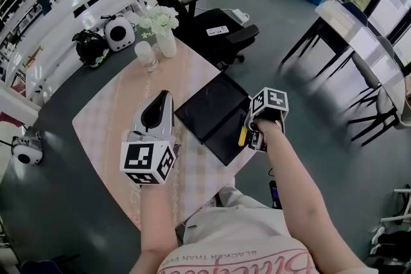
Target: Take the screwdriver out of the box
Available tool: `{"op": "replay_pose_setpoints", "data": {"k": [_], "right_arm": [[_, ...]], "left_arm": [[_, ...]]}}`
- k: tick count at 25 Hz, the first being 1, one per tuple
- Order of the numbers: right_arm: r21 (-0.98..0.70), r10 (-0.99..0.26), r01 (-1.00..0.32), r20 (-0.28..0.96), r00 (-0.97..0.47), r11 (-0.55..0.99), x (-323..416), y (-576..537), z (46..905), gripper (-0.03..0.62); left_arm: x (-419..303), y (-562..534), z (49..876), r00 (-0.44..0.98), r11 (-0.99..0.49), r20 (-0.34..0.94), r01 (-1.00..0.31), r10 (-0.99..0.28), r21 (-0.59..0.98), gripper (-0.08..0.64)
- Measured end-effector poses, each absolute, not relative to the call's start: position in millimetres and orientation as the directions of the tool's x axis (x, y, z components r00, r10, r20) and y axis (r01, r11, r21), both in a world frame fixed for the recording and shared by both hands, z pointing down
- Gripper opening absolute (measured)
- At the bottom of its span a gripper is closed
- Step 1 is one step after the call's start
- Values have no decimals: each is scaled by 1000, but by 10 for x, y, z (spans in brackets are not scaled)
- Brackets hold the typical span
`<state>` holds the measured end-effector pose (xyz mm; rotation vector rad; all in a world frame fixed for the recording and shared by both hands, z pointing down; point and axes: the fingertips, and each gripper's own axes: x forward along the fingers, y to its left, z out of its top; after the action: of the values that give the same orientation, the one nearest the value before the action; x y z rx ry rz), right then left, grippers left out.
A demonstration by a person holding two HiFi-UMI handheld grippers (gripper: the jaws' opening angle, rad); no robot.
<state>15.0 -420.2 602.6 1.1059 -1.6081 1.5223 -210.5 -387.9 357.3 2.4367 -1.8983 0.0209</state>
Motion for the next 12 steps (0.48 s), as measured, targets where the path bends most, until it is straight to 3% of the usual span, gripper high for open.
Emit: {"op": "replay_pose_setpoints", "data": {"k": [6,12], "right_arm": [[-514,-231,-858,835,-500,0,102,-4150,5730,80],[-573,-303,-810,755,-581,125,19,-4086,5358,81]], "left_arm": [[-2036,-3744,3493,260,-259,29,-966,-965,24,11],[-2011,-3611,3428,272,-272,13,-962,-962,21,11]]}}
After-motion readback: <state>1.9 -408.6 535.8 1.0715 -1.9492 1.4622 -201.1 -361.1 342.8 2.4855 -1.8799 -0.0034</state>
